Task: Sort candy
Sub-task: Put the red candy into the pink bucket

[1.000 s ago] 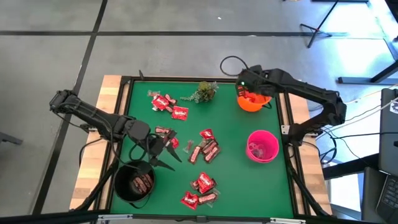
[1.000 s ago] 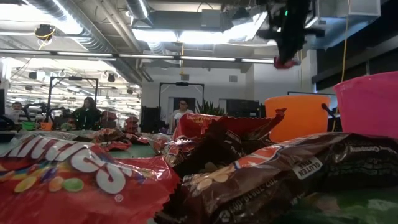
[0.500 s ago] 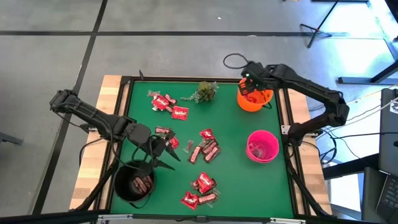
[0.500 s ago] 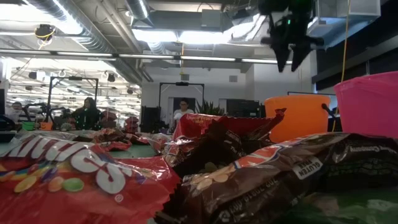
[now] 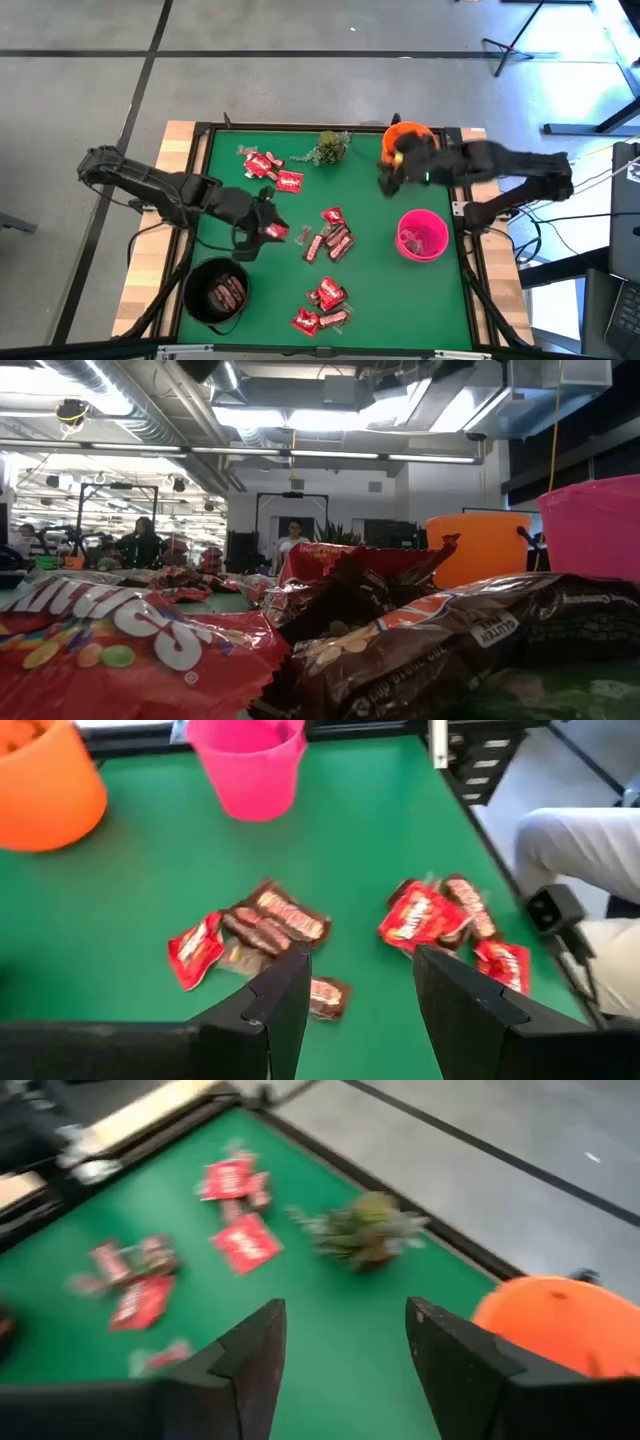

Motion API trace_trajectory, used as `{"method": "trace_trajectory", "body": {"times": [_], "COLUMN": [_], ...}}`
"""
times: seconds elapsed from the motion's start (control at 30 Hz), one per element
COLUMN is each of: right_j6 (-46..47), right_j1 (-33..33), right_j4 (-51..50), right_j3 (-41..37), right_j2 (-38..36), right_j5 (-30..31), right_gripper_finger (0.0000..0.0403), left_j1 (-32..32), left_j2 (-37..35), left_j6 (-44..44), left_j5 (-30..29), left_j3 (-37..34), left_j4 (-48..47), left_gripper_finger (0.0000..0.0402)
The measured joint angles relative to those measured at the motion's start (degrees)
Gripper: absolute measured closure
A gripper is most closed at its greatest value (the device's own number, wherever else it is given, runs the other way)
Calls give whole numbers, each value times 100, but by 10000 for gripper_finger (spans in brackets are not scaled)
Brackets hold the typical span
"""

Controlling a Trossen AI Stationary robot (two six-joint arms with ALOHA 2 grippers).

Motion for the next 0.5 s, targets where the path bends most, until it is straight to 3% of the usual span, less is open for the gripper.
{"method": "trace_trajectory", "body": {"times": [0.27,0.5], "right_j6": [485,508], "right_j1": [1489,2069], "right_j4": [65,228], "right_j3": [-2,-4], "right_j2": [685,1190], "right_j5": [470,484], "right_gripper_finger": [216,217], "left_j1": [480,705], "left_j2": [958,1992], "left_j6": [-109,-3], "left_j5": [517,573], "left_j3": [-10,-11], "left_j4": [-72,-40], "left_gripper_finger": [234,234]}}
